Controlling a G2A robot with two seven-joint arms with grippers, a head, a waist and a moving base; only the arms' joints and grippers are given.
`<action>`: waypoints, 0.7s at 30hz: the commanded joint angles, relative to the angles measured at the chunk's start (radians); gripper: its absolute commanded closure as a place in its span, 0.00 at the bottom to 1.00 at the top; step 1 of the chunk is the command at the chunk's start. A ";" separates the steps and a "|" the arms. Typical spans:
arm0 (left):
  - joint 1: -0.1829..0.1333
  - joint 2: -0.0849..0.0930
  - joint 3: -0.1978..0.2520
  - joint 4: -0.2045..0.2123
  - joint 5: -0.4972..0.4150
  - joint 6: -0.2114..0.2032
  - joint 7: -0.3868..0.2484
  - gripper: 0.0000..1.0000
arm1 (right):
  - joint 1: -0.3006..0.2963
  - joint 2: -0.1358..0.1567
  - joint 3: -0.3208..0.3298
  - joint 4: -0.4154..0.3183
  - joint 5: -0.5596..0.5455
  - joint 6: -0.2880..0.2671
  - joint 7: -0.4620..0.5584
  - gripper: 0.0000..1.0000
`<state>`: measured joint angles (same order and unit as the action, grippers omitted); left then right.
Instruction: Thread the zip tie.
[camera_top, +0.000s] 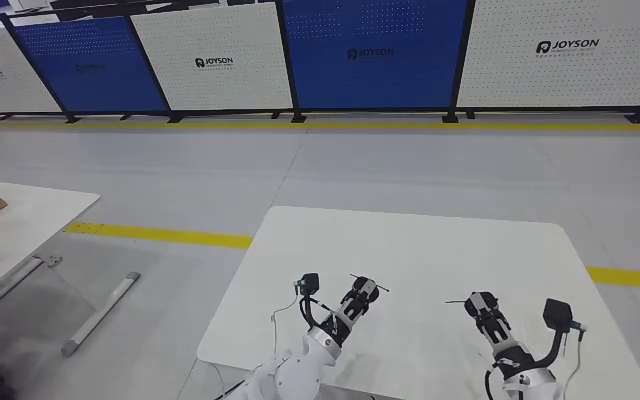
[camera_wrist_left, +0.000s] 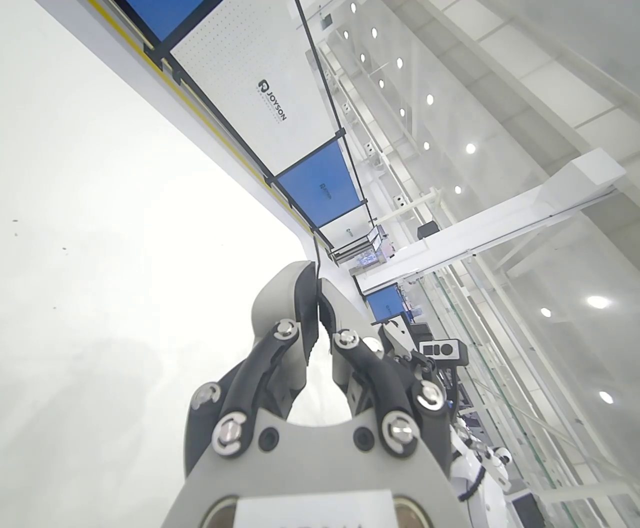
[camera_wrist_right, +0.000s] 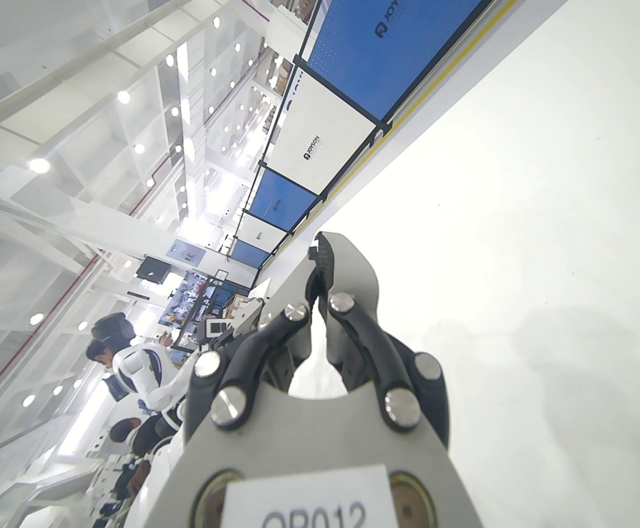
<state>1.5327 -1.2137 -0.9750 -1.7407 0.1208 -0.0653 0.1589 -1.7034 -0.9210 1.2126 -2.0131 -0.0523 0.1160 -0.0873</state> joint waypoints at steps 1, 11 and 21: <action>0.000 0.000 0.000 0.000 0.000 0.000 0.000 1.00 | 0.000 0.000 0.000 0.000 0.000 0.000 0.000 1.00; -0.001 0.000 0.000 0.000 0.003 0.001 0.003 1.00 | 0.000 0.000 0.000 0.000 0.000 0.000 0.000 1.00; -0.017 -0.018 0.058 0.048 0.125 0.053 0.087 1.00 | 0.000 0.000 0.000 0.000 0.000 0.000 0.000 1.00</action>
<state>1.5199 -1.2294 -0.9260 -1.7039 0.2450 -0.0177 0.2479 -1.7034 -0.9210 1.2126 -2.0131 -0.0525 0.1161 -0.0873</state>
